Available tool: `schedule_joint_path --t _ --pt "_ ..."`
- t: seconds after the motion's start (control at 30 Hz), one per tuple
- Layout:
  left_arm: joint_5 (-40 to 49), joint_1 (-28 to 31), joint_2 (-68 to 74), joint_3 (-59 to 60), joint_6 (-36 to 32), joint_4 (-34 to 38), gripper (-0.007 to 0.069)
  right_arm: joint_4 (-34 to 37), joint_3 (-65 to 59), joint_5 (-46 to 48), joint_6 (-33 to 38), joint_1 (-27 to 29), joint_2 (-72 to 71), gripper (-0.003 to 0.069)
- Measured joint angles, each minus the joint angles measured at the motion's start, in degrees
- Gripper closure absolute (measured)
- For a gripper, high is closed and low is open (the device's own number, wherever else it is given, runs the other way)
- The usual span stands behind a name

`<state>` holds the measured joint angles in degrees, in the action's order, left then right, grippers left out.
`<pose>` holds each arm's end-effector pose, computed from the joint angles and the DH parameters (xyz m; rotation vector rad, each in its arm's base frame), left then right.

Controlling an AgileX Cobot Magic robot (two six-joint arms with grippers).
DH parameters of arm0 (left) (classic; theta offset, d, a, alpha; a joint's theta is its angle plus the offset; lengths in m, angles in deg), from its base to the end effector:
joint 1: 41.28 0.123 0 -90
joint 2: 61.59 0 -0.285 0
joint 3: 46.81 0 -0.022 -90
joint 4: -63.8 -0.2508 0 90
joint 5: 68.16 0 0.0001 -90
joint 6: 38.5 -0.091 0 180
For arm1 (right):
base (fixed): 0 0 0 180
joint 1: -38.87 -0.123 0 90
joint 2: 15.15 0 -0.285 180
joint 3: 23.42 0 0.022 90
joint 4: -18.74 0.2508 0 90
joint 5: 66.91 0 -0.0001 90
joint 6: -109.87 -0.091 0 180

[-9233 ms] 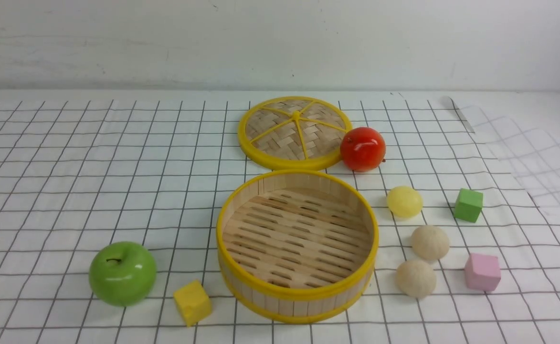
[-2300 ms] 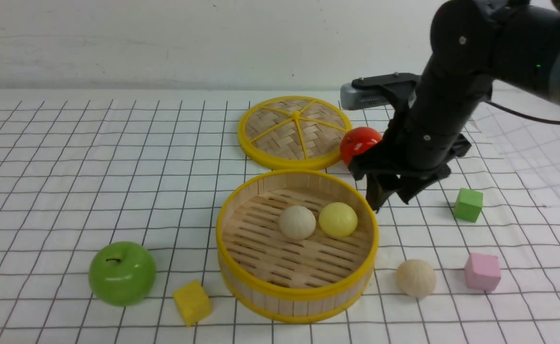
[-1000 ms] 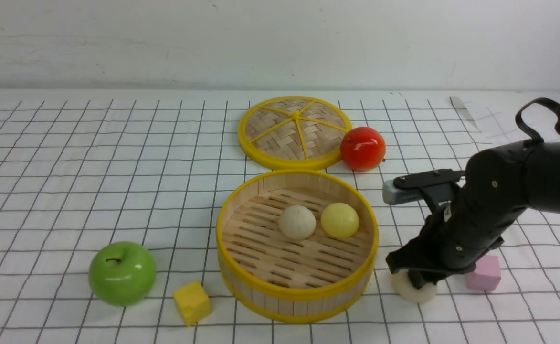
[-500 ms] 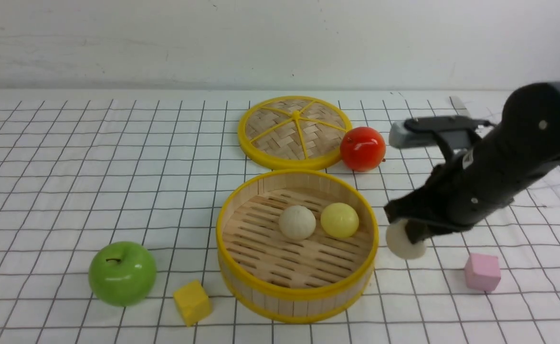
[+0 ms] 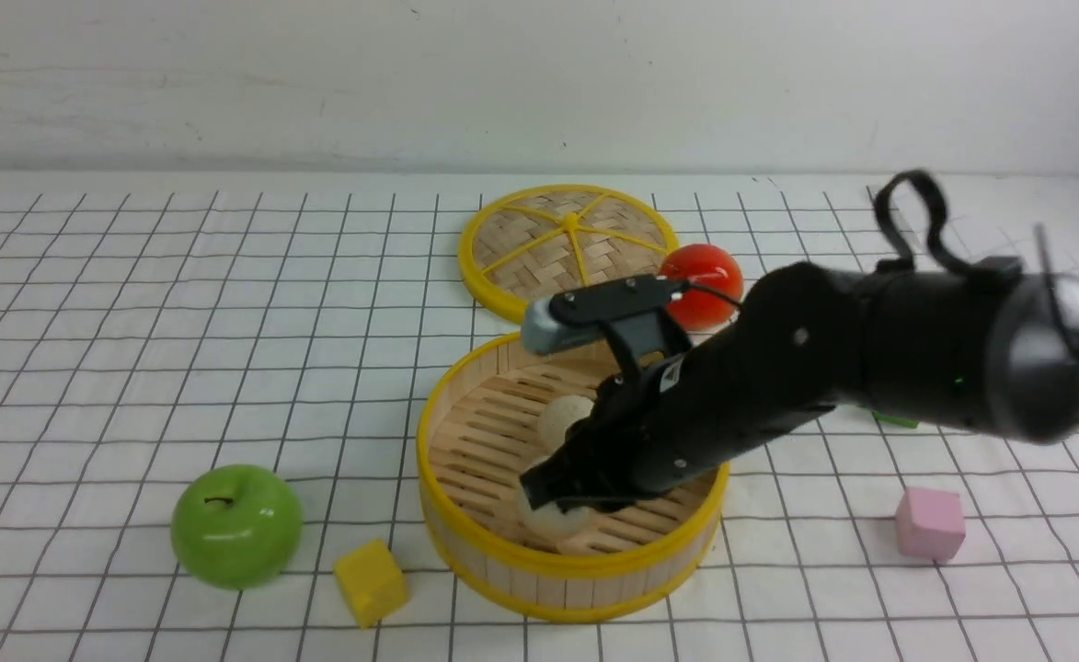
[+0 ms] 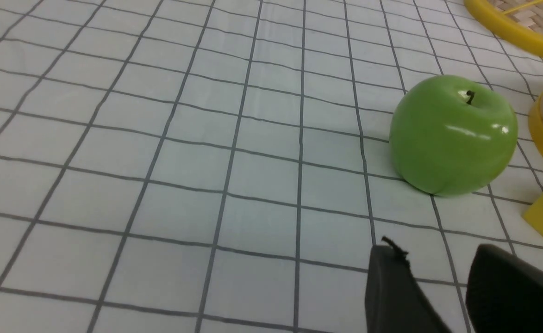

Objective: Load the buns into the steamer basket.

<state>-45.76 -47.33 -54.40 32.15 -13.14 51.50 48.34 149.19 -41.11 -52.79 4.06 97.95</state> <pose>0.0527 0.0019 0.1692 -0.1858 1.8794 -0.1624 0.3108 0.2400 0.2056 -0.6476 2.4867 0.5815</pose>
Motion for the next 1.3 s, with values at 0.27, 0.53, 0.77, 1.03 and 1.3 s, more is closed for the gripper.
schedule_joint_path --t 0.27,0.53,0.77,1.03,1.3 --pt "0.0 0.0 0.0 0.0 0.0 0.0 0.0386 -0.28 -0.05 1.75 0.25 0.0 -2.41 0.0344" --pt "0.0 0.0 0.0 0.0 0.0 0.0 0.0386 -11.25 -0.05 10.7 -0.02 0.27 -18.22 0.0193" --pt "0.0 0.0 0.0 0.0 0.0 0.0 0.0386 -17.95 -0.05 20.29 -9.13 2.25 -34.15 0.04" --pt "0.0 0.0 0.0 0.0 0.0 0.0 0.0386 -17.9 -0.05 36.24 -20.96 2.25 -47.93 0.0678" --pt "0.0 0.0 0.0 0.0 0.0 0.0 0.0386 -17.42 -0.05 46.26 -22.75 2.25 -55.09 0.0678"
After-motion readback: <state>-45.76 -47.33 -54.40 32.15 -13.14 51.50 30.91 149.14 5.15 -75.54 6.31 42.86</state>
